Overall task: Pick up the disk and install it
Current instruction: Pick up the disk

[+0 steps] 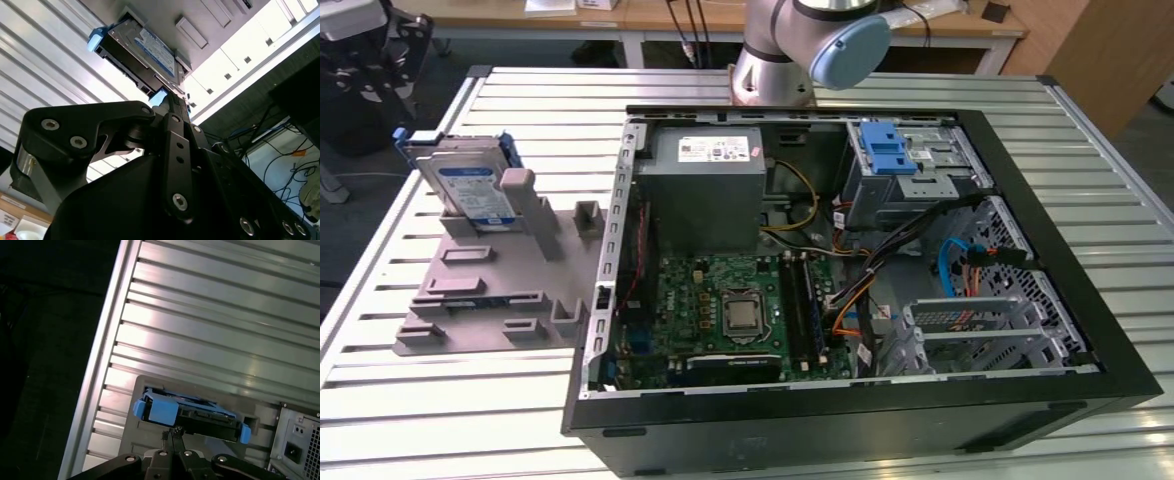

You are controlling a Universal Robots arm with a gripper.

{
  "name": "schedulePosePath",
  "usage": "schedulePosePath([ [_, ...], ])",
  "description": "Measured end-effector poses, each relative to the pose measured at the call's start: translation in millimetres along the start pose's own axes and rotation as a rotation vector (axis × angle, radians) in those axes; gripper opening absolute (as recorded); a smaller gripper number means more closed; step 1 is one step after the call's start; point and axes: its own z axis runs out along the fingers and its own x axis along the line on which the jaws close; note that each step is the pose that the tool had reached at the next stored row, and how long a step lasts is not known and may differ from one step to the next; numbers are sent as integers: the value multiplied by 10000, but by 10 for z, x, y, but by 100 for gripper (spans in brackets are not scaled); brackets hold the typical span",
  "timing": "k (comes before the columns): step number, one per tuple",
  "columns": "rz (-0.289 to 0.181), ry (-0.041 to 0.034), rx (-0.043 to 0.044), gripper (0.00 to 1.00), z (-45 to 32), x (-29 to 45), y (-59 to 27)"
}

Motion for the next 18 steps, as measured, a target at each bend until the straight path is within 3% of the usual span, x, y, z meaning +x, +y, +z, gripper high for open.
schedulePosePath([
  [18,-1085,49,-26,11,-1,17,4],
])
